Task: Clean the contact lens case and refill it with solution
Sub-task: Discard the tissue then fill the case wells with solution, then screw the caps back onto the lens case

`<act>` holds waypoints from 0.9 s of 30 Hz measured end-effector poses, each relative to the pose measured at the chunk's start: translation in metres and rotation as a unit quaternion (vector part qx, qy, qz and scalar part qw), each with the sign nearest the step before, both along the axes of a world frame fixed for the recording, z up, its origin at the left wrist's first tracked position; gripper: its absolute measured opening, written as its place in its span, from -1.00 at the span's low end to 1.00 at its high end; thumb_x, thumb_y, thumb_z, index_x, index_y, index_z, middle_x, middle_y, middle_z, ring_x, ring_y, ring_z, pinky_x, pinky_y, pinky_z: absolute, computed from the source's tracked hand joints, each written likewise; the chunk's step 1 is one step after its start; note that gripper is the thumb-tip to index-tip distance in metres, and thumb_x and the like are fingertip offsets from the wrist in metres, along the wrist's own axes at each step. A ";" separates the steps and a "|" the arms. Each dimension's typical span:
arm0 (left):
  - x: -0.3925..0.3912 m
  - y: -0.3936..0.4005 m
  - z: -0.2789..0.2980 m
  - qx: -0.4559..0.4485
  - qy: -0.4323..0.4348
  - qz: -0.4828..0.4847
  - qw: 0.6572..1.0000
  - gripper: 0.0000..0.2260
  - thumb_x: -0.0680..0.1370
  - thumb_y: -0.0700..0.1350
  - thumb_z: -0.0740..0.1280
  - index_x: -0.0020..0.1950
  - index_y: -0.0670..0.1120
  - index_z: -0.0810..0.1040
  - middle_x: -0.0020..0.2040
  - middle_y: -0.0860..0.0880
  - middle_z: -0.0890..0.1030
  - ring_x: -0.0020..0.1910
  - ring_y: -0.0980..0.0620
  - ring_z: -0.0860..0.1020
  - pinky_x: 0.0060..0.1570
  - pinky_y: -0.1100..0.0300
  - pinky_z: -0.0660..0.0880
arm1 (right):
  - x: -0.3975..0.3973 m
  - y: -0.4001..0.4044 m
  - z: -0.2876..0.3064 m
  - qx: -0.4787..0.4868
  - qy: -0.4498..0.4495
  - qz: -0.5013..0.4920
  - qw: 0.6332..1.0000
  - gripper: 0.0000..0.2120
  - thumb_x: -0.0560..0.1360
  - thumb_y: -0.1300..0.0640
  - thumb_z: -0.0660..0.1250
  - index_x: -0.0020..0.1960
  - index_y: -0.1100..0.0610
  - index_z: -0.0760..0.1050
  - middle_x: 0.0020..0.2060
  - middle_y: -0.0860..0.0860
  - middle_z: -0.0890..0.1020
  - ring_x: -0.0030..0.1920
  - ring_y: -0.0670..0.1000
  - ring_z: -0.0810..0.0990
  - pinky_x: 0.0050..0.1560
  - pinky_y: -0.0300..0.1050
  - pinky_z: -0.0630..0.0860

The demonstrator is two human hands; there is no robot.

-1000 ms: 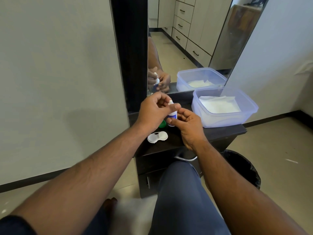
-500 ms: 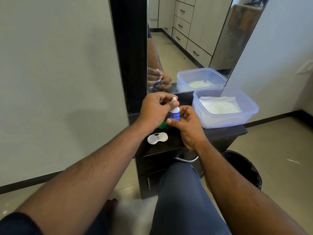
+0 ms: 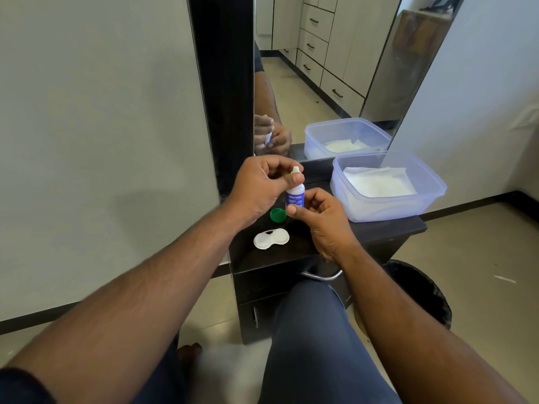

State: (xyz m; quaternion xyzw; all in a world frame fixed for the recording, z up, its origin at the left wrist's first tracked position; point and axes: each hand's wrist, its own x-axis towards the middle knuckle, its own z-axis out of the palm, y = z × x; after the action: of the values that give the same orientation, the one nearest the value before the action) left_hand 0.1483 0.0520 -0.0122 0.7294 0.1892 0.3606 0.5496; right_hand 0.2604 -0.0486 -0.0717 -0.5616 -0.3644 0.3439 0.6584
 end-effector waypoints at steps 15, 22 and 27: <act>-0.031 0.031 -0.005 0.184 0.318 0.011 0.930 -0.61 0.46 -0.15 0.46 0.28 0.00 0.55 0.22 0.01 0.57 0.15 0.04 0.54 0.15 0.21 0.43 | 0.021 0.013 0.027 -0.126 -0.198 -0.074 0.969 -0.61 0.38 0.20 0.50 0.16 0.04 0.49 0.01 -0.08 0.61 0.01 -0.13 0.58 0.02 -0.33 0.45; -0.032 0.034 -0.021 0.267 0.475 0.022 0.838 -0.47 0.41 0.04 0.49 0.36 0.08 0.47 0.25 -0.01 0.47 0.21 -0.03 0.46 0.14 0.06 0.46 | 0.017 0.021 0.014 -0.187 -0.312 -0.090 0.927 -0.56 0.41 0.12 0.48 0.26 0.08 0.49 0.13 0.01 0.61 0.07 -0.07 0.54 0.11 -0.22 0.43; -0.028 0.035 -0.015 0.277 0.486 -0.008 0.829 -0.61 0.49 -0.10 0.43 0.31 0.02 0.53 0.29 -0.01 0.53 0.23 -0.01 0.50 0.12 0.16 0.43 | 0.013 0.014 0.005 -0.170 -0.273 -0.134 0.937 -0.46 0.41 0.08 0.49 0.35 0.04 0.44 0.04 -0.01 0.63 -0.10 -0.13 0.53 -0.04 -0.37 0.42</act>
State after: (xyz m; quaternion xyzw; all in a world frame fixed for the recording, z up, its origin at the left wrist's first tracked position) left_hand 0.1199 0.0869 -0.0274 0.9337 0.3182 -0.0080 0.1641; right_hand 0.2732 -0.0348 -0.0667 -0.7811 -0.3877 0.1424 0.4683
